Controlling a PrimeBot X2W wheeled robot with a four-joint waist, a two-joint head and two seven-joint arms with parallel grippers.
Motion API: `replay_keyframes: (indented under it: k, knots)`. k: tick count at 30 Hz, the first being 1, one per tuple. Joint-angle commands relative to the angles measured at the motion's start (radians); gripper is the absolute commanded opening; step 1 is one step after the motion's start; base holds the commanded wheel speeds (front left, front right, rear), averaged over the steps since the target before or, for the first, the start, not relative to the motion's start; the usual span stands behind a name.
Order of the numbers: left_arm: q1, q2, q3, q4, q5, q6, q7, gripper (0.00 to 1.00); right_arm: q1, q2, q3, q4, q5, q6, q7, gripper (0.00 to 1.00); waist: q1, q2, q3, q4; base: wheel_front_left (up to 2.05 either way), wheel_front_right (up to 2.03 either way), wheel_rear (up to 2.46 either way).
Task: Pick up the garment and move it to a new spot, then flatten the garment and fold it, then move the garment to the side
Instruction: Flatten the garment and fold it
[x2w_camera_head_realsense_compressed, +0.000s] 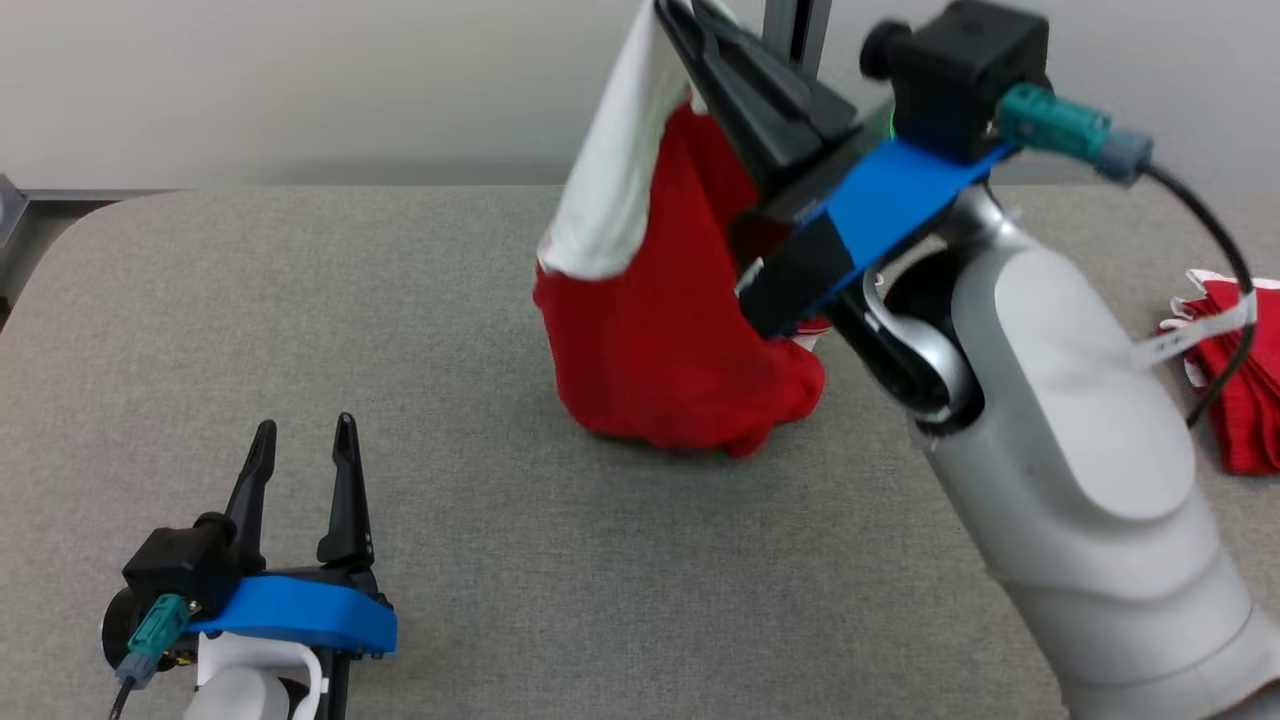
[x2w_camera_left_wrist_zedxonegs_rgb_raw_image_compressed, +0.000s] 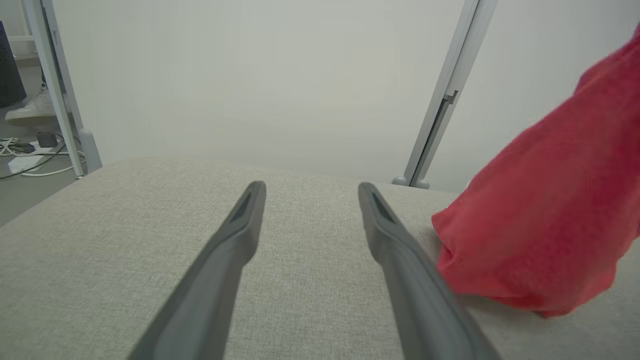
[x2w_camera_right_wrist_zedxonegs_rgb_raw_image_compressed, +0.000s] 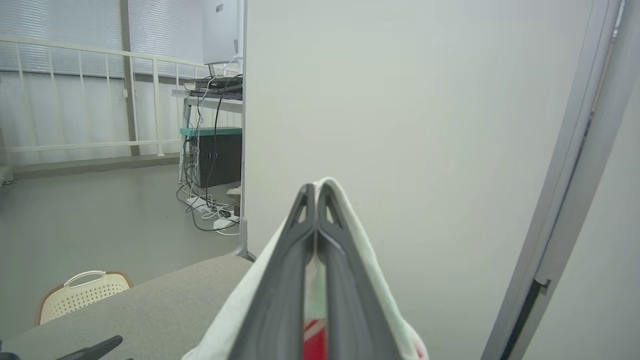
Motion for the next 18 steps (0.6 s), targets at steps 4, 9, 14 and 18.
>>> replay_keyframes:
  k: [4,9,14,18]
  knots:
    - [-0.031,-0.011,-0.003,0.016,0.009,-0.012,-0.006,1.00,-0.195,-0.003,0.052,0.073,0.048,0.001,-0.078,0.00,-0.0001,-0.0001,0.016,0.027,0.00,0.00,0.00]
    - [-0.044,-0.024,0.000,0.032,0.018,-0.023,-0.007,1.00,-0.367,-0.003,0.062,0.141,0.071,0.000,-0.191,0.00,-0.0001,-0.0001,0.016,0.036,0.00,0.00,0.00]
    - [-0.040,-0.027,0.015,0.035,0.027,-0.029,-0.007,1.00,-0.345,-0.053,0.026,0.194,0.059,0.000,-0.224,0.00,-0.0001,-0.0001,0.008,0.030,0.00,0.00,0.00]
    - [-0.025,-0.030,0.025,0.031,0.034,-0.034,-0.008,1.00,-0.215,-0.129,0.002,0.232,0.074,0.000,-0.215,0.00,-0.0001,-0.0001,0.007,0.015,0.00,0.00,0.00]
